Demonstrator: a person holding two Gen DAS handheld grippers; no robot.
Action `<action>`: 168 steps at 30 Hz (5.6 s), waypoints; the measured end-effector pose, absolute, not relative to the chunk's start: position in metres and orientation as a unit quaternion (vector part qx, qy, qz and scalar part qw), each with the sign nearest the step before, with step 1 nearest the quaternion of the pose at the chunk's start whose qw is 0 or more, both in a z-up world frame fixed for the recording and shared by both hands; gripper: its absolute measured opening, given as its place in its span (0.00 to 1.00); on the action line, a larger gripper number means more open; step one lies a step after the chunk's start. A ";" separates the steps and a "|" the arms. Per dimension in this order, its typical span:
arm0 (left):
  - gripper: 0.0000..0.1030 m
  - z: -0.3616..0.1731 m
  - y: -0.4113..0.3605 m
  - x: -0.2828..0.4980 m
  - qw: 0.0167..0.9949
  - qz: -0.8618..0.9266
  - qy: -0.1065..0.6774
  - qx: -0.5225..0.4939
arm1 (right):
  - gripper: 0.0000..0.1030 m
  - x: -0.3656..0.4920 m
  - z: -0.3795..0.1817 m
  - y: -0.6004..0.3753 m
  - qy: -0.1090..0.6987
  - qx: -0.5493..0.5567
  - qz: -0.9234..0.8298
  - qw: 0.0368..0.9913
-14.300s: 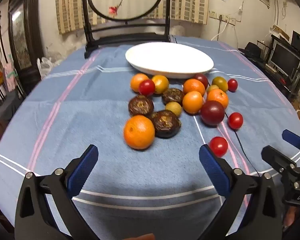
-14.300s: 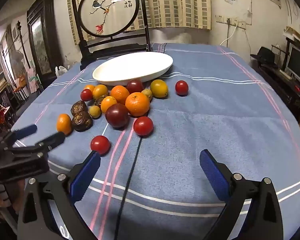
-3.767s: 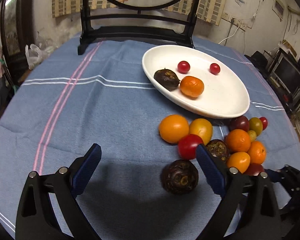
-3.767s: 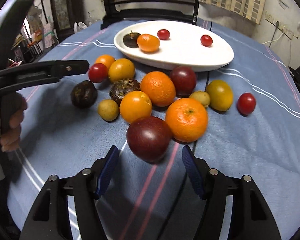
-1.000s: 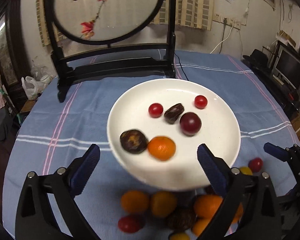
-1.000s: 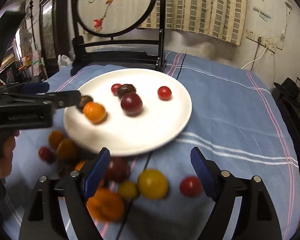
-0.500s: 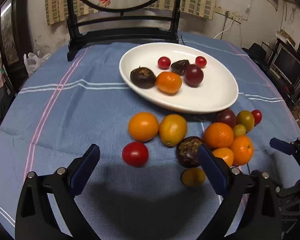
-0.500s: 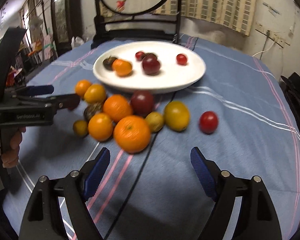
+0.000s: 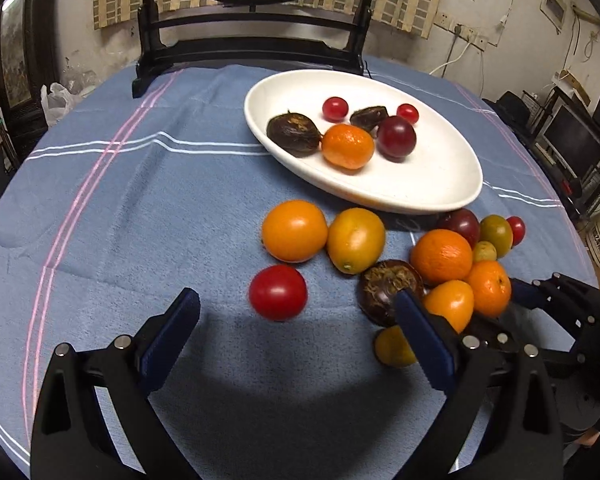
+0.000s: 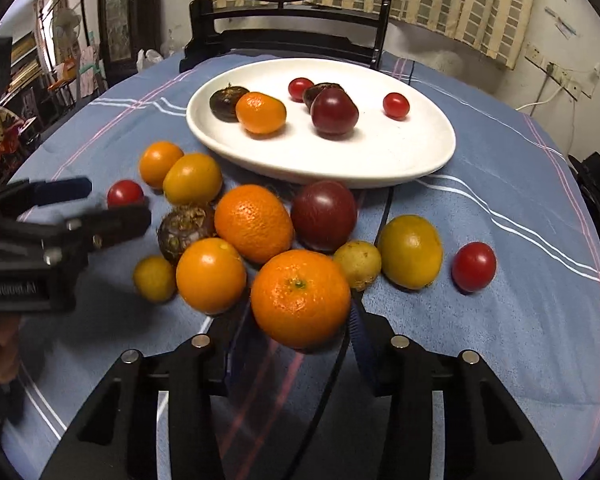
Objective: Organize fruits
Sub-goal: 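Grasp a mandarin with the right gripper while the left gripper grasps a small yellow-green fruit, then carry both fruits onto the white plate and open both grippers, then move both open grippers back toward the fruit pile, then grasp a red tomato with the left gripper while the right gripper grasps a mandarin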
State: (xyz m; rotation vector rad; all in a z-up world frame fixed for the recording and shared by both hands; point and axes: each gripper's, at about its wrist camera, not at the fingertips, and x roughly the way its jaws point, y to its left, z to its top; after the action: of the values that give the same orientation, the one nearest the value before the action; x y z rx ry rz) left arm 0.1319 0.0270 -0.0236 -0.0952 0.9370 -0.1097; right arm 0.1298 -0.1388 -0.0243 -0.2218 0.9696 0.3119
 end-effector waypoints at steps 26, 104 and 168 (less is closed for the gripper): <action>0.61 -0.041 -0.026 0.109 0.879 -0.103 0.462 0.061 | 0.44 0.111 -0.006 -0.180 0.434 -0.034 0.167 0.885; 0.85 -0.010 0.070 0.160 0.907 -0.028 0.419 -0.028 | 0.37 0.109 -0.019 -0.110 0.445 -0.139 0.169 0.869; 0.61 0.013 -0.017 0.276 0.898 -0.052 0.436 0.039 | 0.37 0.242 -0.002 -0.151 0.425 -0.070 0.139 0.892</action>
State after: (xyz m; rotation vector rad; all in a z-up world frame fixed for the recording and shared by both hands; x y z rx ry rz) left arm 0.2765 -0.0171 0.0133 0.0814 0.9020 -0.1067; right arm 0.2423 -0.1512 -0.0020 -0.1455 0.8814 0.2876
